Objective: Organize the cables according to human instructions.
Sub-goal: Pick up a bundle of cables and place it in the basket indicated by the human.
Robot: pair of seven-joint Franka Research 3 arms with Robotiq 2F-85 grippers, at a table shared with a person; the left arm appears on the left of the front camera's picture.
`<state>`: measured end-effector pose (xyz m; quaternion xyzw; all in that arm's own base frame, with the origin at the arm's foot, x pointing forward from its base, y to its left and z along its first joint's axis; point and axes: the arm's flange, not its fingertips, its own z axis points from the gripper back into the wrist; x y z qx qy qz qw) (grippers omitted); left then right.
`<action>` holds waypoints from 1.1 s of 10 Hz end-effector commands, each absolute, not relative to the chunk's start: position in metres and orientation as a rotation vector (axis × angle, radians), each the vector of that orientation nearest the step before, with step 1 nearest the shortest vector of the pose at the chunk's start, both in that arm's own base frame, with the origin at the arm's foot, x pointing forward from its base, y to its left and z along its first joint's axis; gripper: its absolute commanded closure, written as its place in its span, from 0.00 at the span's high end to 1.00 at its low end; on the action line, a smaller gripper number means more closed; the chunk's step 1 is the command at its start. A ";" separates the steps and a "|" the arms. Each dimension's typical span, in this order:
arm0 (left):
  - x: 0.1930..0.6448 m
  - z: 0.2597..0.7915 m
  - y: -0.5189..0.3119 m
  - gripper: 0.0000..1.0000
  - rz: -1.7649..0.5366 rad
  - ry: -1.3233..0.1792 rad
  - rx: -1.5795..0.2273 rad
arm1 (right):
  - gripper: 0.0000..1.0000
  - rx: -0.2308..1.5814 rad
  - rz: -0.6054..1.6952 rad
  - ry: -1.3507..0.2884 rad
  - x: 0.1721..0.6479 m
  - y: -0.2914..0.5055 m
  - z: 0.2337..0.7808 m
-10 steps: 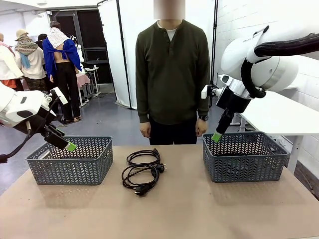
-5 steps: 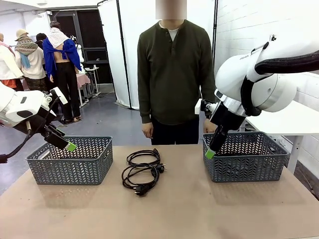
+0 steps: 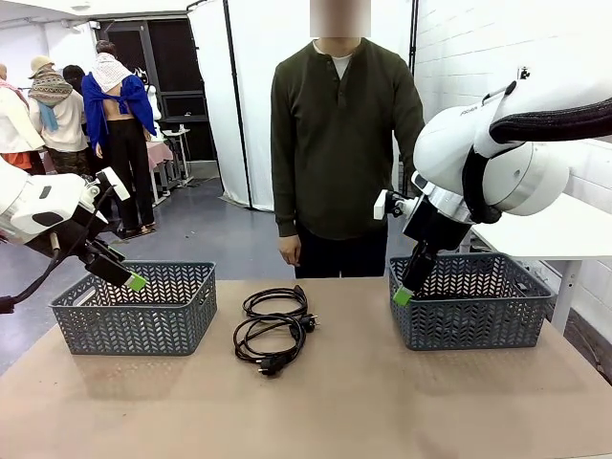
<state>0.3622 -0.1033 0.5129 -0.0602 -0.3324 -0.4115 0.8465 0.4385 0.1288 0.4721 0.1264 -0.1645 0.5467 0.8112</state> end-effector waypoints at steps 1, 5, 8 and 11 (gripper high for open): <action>0.363 0.513 -0.102 1.00 -0.862 -0.702 -0.130 | 1.00 0.267 1.169 -0.353 0.439 0.129 0.473; 0.363 0.513 -0.102 1.00 -0.862 -0.702 -0.130 | 1.00 0.267 1.169 -0.353 0.439 0.129 0.473; 0.363 0.513 -0.102 1.00 -0.862 -0.702 -0.130 | 1.00 0.267 1.169 -0.353 0.439 0.129 0.473; 0.363 0.513 -0.102 1.00 -0.862 -0.702 -0.130 | 1.00 0.267 1.169 -0.353 0.439 0.129 0.473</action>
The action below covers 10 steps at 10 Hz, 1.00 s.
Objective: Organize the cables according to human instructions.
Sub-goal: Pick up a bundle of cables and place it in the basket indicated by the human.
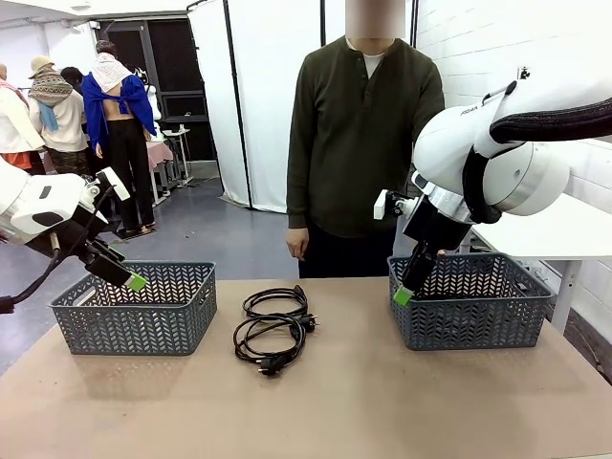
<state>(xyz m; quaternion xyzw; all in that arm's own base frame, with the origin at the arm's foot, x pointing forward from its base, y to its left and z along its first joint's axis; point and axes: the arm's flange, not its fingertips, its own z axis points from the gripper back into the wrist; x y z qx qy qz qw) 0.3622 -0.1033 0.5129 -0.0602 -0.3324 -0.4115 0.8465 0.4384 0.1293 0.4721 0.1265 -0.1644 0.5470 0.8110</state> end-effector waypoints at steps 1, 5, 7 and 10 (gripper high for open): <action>0.363 0.513 -0.102 1.00 -0.862 -0.702 -0.130 | 1.00 0.267 1.169 -0.353 0.439 0.129 0.473; 0.363 0.513 -0.102 1.00 -0.862 -0.702 -0.130 | 1.00 0.270 1.169 -0.351 0.438 0.129 0.472; 0.363 0.513 -0.102 1.00 -0.862 -0.702 -0.130 | 1.00 0.247 1.072 -0.295 0.436 0.163 0.479; 0.363 0.513 -0.102 1.00 -0.862 -0.702 -0.130 | 1.00 0.296 0.840 -0.220 0.438 0.206 0.491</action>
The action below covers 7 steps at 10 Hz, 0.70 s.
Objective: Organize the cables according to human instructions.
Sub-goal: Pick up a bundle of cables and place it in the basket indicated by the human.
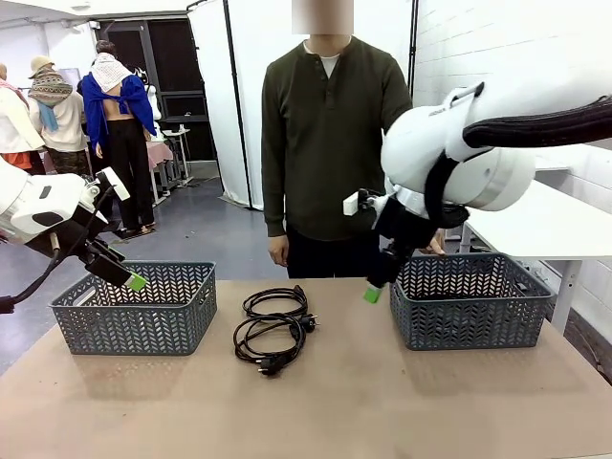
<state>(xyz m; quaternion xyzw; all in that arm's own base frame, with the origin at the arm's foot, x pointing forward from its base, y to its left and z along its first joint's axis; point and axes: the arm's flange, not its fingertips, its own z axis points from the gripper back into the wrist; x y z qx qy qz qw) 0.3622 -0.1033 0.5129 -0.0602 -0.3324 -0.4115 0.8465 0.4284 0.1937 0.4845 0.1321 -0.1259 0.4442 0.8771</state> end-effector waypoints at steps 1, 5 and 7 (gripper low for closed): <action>0.363 0.513 -0.102 1.00 -0.862 -0.702 -0.130 | 1.00 0.325 0.720 -0.176 0.442 0.220 0.489; 0.363 0.513 -0.102 1.00 -0.862 -0.702 -0.130 | 1.00 0.300 0.531 -0.109 0.450 0.257 0.470; 0.363 0.513 -0.102 1.00 -0.862 -0.702 -0.130 | 1.00 0.318 0.547 -0.115 0.446 0.246 0.467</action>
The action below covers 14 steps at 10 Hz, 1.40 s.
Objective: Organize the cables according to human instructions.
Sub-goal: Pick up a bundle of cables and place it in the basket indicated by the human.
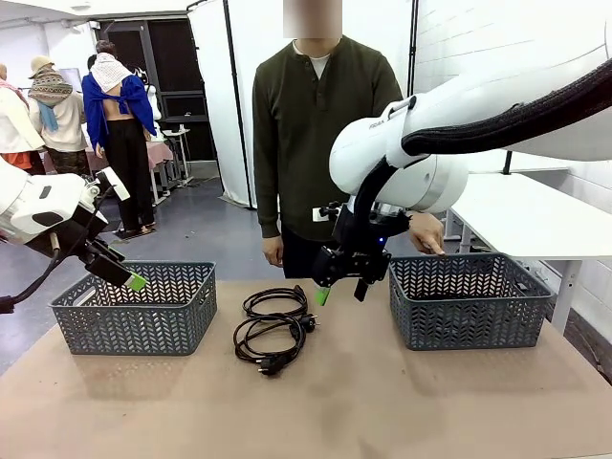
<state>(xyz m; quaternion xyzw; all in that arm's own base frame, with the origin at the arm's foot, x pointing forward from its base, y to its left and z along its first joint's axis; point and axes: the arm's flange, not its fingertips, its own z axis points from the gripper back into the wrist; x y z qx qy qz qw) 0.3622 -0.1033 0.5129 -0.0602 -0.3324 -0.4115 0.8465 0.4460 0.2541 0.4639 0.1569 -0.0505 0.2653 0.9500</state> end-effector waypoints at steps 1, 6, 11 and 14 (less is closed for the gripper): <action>0.363 0.513 -0.102 1.00 -0.862 -0.702 -0.130 | 1.00 0.318 0.547 -0.115 0.446 0.246 0.467; 0.363 0.513 -0.102 1.00 -0.862 -0.702 -0.130 | 1.00 0.318 0.547 -0.115 0.446 0.246 0.467; 0.363 0.513 -0.102 1.00 -0.862 -0.702 -0.130 | 1.00 0.128 0.262 -0.131 0.442 0.289 0.461; 0.363 0.513 -0.102 1.00 -0.862 -0.702 -0.130 | 1.00 0.146 0.075 -0.137 0.449 0.311 0.447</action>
